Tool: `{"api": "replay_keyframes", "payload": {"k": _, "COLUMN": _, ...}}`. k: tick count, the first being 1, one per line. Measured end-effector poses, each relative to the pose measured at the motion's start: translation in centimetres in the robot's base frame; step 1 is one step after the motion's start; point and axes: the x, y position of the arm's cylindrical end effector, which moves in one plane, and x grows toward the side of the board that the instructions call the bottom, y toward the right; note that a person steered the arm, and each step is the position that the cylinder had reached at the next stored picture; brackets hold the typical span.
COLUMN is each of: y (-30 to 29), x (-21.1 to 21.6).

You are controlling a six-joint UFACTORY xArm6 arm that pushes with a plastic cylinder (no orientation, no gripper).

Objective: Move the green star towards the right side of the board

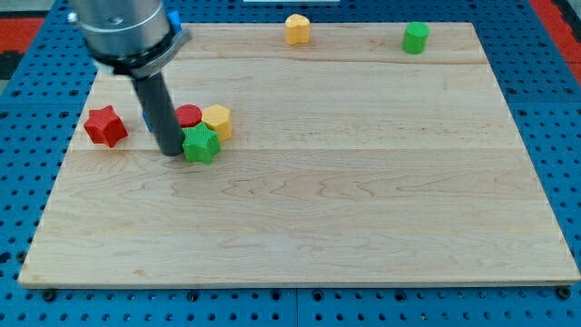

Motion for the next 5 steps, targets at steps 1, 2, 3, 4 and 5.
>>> {"api": "replay_keyframes", "payload": {"k": 1, "y": 5.6, "x": -0.7}}
{"api": "replay_keyframes", "payload": {"k": 2, "y": 14.3, "x": -0.7}}
{"api": "replay_keyframes", "payload": {"k": 3, "y": 26.0, "x": -0.7}}
{"api": "replay_keyframes", "payload": {"k": 4, "y": 31.7, "x": 0.1}}
{"api": "replay_keyframes", "payload": {"k": 5, "y": 19.4, "x": 6.2}}
